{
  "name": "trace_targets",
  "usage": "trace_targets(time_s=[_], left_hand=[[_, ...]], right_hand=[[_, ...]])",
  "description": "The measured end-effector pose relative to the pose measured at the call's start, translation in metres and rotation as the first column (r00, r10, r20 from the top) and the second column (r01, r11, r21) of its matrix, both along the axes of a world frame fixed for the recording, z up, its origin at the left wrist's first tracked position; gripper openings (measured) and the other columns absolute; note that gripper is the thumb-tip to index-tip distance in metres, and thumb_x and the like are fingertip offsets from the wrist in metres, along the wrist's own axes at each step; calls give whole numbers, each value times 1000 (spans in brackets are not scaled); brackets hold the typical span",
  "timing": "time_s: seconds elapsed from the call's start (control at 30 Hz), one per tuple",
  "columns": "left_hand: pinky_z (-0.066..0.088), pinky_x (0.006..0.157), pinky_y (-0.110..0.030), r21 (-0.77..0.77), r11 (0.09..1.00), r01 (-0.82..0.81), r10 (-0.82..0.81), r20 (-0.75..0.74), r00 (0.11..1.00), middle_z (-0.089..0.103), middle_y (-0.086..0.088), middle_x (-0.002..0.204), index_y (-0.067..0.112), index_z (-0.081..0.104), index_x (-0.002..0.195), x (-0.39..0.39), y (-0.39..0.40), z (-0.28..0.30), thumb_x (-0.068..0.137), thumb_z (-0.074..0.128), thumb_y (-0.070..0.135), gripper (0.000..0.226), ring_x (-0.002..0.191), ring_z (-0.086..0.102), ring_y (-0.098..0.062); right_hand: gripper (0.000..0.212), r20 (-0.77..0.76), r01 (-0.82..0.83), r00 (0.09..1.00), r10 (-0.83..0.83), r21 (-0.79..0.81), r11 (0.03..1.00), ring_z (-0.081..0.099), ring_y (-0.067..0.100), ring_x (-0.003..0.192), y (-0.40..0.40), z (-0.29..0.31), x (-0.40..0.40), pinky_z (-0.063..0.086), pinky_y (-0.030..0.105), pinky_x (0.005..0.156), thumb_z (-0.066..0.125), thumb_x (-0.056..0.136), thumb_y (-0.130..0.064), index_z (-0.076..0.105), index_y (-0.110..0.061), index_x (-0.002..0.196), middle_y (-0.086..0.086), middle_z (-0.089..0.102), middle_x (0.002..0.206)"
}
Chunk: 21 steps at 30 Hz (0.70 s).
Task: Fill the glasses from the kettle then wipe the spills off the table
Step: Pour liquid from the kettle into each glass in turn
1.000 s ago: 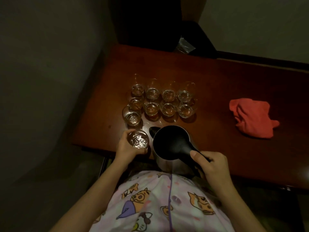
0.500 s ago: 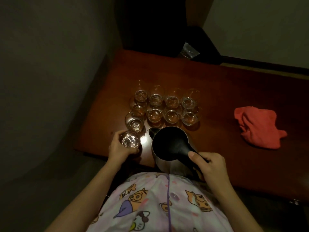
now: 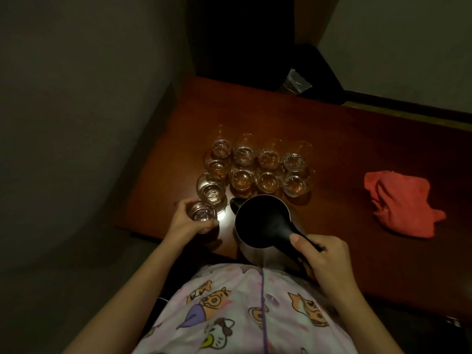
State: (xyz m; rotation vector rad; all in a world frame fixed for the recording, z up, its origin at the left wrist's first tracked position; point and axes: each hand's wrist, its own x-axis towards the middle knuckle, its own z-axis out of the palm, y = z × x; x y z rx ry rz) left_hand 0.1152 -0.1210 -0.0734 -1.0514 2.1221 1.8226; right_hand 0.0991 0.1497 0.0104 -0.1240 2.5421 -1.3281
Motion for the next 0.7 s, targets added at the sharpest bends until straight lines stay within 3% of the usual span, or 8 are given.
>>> trace_targets(time_s=[0.17, 0.3, 0.43, 0.57, 0.7], left_hand=[[39, 101, -39, -67, 997, -43, 40, -46, 998, 48, -2, 128, 20, 37, 133, -20, 2, 4, 54, 88, 14, 94, 114, 47, -19], [38, 99, -32, -162, 986, 26, -33, -39, 999, 53, 1, 120, 16, 38, 132, -35, 4, 8, 60, 85, 10, 86, 110, 48, -13], [36, 101, -43, -374, 925, 73, -75, 8, 997, 54, -2, 124, 20, 42, 129, -48, 3, 5, 56, 87, 24, 85, 115, 51, -23], [21, 107, -58, -490, 856, 164, -118, 124, 985, 48, -1, 134, 24, 36, 133, -59, 9, 4, 58, 84, 38, 90, 125, 42, -27], [27, 106, -55, -514, 839, 180, -122, 144, 982, 51, -4, 131, 20, 39, 129, -68, 9, 0, 59, 85, 36, 86, 122, 46, -29]], right_hand=[[59, -16, -5, 1000, 5, 27, 1000, 36, 15, 37, 2, 4, 4, 27, 35, 46, 50, 66, -63, 50, -7, 49, 1, 39, 36], [57, -38, -3, 999, 5, 46, 999, 37, 15, 36, 7, 9, 7, 26, 34, 45, 49, 66, -63, 49, -9, 47, 1, 40, 36], [61, -52, 24, 998, -21, 60, 998, 37, 18, 36, 12, 12, 10, 26, 41, 44, 49, 67, -63, 44, -8, 40, 3, 40, 36], [58, -46, 50, 998, -47, 57, 997, 37, 15, 35, 18, 13, 14, 26, 34, 43, 49, 66, -63, 44, -13, 38, 4, 41, 35], [60, -42, 73, 997, -70, 76, 994, 36, 14, 35, 23, 15, 15, 27, 39, 43, 49, 65, -64, 45, -10, 40, 4, 40, 35]])
